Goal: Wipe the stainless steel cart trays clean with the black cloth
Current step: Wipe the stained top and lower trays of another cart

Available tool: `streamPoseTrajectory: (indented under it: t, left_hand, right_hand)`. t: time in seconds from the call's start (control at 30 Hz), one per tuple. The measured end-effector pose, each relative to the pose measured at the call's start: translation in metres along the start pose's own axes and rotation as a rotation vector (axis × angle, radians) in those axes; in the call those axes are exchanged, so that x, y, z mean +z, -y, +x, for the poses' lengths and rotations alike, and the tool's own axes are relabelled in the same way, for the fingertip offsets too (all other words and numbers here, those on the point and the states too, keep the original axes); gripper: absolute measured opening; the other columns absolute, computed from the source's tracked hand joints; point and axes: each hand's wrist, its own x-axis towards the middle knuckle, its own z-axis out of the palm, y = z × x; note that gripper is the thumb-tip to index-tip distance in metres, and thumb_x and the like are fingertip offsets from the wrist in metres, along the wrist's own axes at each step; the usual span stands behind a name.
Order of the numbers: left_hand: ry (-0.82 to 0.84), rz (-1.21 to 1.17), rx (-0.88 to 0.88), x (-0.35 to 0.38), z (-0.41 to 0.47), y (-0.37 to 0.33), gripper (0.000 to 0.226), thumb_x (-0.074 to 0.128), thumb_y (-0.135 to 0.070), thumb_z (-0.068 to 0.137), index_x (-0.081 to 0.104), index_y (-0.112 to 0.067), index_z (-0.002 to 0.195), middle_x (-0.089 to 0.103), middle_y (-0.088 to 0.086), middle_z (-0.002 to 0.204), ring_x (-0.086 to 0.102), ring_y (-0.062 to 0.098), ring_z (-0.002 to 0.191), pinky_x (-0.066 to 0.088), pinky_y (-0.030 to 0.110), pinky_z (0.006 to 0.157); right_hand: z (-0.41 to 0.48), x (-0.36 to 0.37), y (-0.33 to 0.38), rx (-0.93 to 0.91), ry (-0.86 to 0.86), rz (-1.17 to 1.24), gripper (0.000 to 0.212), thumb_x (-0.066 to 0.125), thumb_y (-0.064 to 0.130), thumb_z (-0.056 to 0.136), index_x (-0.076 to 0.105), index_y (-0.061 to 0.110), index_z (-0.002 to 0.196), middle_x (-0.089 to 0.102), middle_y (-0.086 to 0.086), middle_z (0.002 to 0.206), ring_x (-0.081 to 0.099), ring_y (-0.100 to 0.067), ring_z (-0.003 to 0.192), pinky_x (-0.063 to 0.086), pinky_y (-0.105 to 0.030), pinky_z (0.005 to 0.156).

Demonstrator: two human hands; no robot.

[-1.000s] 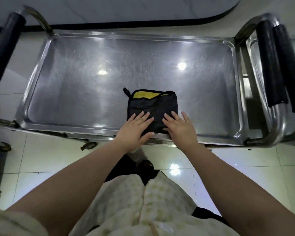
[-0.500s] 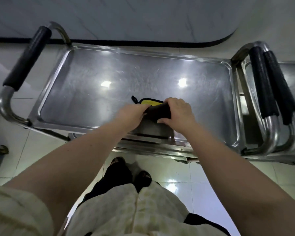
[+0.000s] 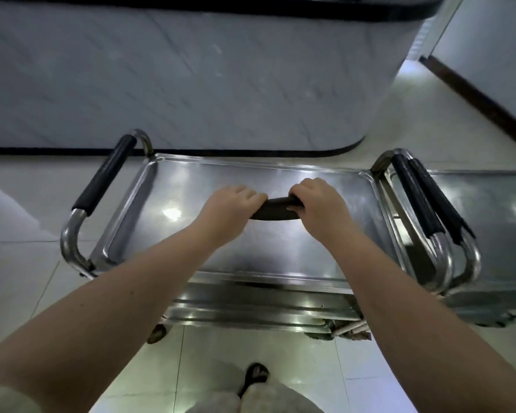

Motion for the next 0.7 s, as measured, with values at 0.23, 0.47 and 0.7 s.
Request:
streamPoseTrajectory:
  t: [0.23,0.47,0.7]
  left_hand:
    - [-0.064,-0.112,0.054,-0.006,-0.090,-0.013,0.041,0.074,0.007,0.067,0.065,-0.005,0.105,0.068,0.011,0.089,0.060,0.031,0.076,0.053,0.041,0.064]
    - [0.020,-0.308,-0.009,0.023,-0.176,-0.044,0.041,0.080,0.006,0.066,0.067,-0.006,0.103,0.066,0.012,0.092,0.062,0.033,0.079,0.055,0.039,0.066]
    - [0.194,-0.435,-0.102,0.048,-0.206,-0.083,0.030,0.082,-0.003,0.072,0.067,-0.006,0.098,0.063,0.011,0.092,0.062,0.031,0.080,0.052,0.037,0.065]
  right_hand:
    - [-0.070,0.014,0.067,-0.147,-0.117,-0.123,0.007,0.059,0.005,0.082,0.065,0.007,0.087,0.065,-0.007,0.082,0.054,-0.028,0.072,0.045,-0.038,0.063]
    - [-0.165,0.044,0.116,0.094,-0.004,0.040,0.017,0.075,0.006,0.076,0.068,0.007,0.091,0.067,-0.006,0.088,0.058,-0.025,0.081,0.050,-0.033,0.073]
    - [-0.234,0.065,0.123,0.295,0.114,0.106,0.018,0.073,0.007,0.080,0.069,0.008,0.098,0.068,-0.005,0.094,0.061,-0.026,0.086,0.054,-0.039,0.072]
